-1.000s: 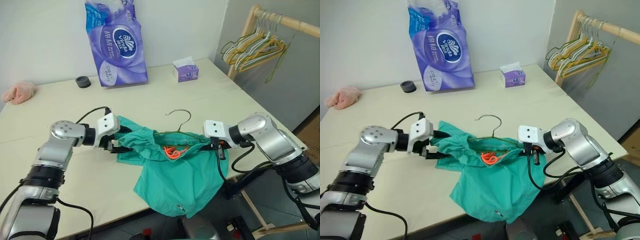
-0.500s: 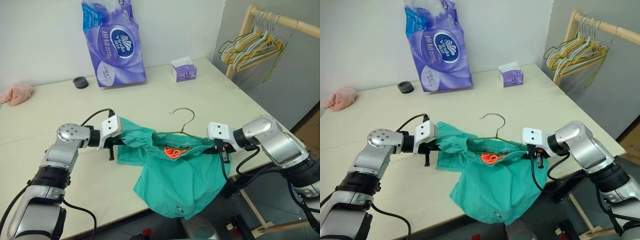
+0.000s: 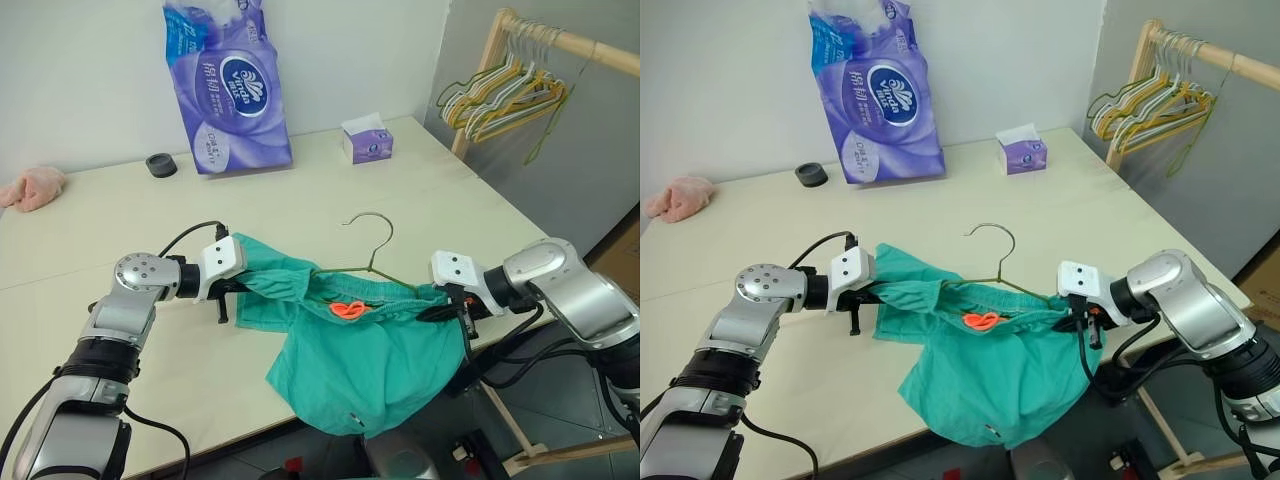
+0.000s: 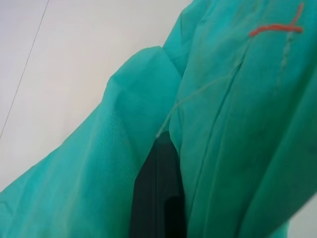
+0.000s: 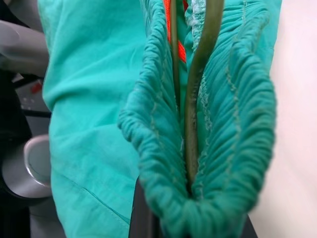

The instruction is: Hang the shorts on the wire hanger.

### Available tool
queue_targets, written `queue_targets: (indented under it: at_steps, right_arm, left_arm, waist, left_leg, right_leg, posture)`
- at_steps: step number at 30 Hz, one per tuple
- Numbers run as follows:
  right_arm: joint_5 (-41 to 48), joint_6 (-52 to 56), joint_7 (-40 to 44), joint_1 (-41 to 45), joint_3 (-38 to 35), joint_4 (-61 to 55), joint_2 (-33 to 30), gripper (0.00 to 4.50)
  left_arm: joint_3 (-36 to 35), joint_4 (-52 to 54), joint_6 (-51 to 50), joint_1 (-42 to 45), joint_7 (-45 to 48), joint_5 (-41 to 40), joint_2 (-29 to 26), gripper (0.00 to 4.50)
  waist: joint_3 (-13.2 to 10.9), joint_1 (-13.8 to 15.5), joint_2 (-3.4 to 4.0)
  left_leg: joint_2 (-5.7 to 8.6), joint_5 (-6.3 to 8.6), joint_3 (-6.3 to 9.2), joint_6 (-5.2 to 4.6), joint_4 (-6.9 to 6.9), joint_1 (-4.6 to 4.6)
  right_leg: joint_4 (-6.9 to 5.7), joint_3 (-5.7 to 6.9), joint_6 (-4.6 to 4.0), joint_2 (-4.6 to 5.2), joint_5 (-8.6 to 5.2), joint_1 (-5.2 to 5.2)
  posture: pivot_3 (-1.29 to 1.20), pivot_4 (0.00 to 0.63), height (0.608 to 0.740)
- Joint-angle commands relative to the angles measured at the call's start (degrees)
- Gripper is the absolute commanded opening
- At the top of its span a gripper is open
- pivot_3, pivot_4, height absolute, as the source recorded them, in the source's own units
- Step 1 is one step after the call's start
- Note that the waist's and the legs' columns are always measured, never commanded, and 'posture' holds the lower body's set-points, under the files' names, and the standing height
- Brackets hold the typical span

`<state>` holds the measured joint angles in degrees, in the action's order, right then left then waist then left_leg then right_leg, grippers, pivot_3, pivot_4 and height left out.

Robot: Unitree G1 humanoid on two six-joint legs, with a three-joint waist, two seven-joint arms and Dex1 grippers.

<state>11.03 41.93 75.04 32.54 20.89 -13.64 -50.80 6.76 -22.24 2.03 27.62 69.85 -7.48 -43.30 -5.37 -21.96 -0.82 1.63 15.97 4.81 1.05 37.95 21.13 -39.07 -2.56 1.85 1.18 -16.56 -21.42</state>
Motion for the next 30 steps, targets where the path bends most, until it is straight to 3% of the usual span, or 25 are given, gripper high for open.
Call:
queue_targets:
  at_steps: [1, 3, 6, 16, 21, 25, 30]
  right_arm:
    - [2.82, 2.23, -0.44, 1.9, -3.08, -1.76, 0.41, 0.0]
    - [3.61, 3.19, -0.82, 2.12, -3.39, -1.7, 0.52, 0.0]
    - [4.39, 4.52, -1.63, 2.31, -3.82, -1.59, 0.83, 0.0]
    - [7.98, 10.24, -5.8, 2.9, -5.62, -1.56, 3.23, 0.0]
    - [10.51, 14.47, -9.65, 1.88, -8.42, -1.94, 4.76, 0.0]
    - [12.41, 19.78, -16.7, 0.69, -14.09, -0.62, 8.3, 0.0]
    - [13.46, 22.68, -21.83, -3.34, -19.0, -1.36, 8.24, 0.0]
  left_arm:
    - [-1.34, 3.43, -1.3, -1.33, -1.42, -1.1, 0.93, 0.01]
    - [-1.79, 5.0, -3.82, -2.08, -1.19, -2.42, 1.28, 0.01]
    - [-2.79, 6.13, -3.94, -2.76, -3.2, -2.33, 1.78, 0.6]
    - [-5.47, 8.27, -1.66, -7.36, -11.21, -0.32, 1.6, 3.53]
    - [-12.82, 9.66, -4.62, -10.56, -15.41, -3.83, -0.24, 3.53]
    - [-16.64, 24.74, -20.42, -13.84, -11.74, -17.33, -0.59, 3.53]
    - [-15.39, 37.92, -34.18, -14.55, -8.33, -28.48, -2.56, 3.53]
  waist:
    - [0.0, 0.03, 0.0]
    - [0.0, 0.06, 0.0]
    - [0.0, 0.07, 0.0]
    - [0.0, 0.03, 0.0]
    - [0.0, 0.06, 0.0]
    - [0.03, 0.41, -0.03]
    - [0.05, 1.76, -0.03]
  left_leg:
    - [0.0, 0.0, 0.0, 0.0, 0.0, 0.0]
    - [0.0, 0.0, 0.0, 0.0, 0.0, 0.01]
    - [0.0, 0.0, 0.01, 0.0, 0.01, 0.02]
    - [0.0, 0.0, 0.01, 0.0, 0.0, 0.01]
    - [-0.01, 0.0, 0.02, 0.0, 0.0, 0.02]
    - [0.0, 0.0, 0.04, 0.0, 0.03, 0.12]
    - [0.03, 0.0, 0.04, 0.0, 0.1, 0.15]
  right_leg:
    - [0.0, 0.01, 0.0, 0.0, 0.0, 0.0]
    - [0.0, 0.01, 0.0, 0.0, 0.0, 0.0]
    - [0.0, 0.01, 0.0, 0.0, 0.0, 0.0]
    - [0.0, 0.01, 0.0, 0.0, 0.0, -0.01]
    - [-0.01, 0.02, 0.0, 0.0, 0.0, -0.02]
    - [0.02, 0.03, 0.0, 0.01, 0.0, -0.04]
    - [0.0, 0.01, 0.0, 0.02, 0.01, -0.03]
  posture:
    - [-0.4, 0.05, 0.74]
    - [-0.4, 0.051, 0.74]
    - [-0.4, 0.049, 0.74]
    - [-0.4, 0.043, 0.74]
    - [-0.39, 0.042, 0.74]
    - [-0.38, 0.041, 0.74]
    - [-0.39, 0.044, 0.74]
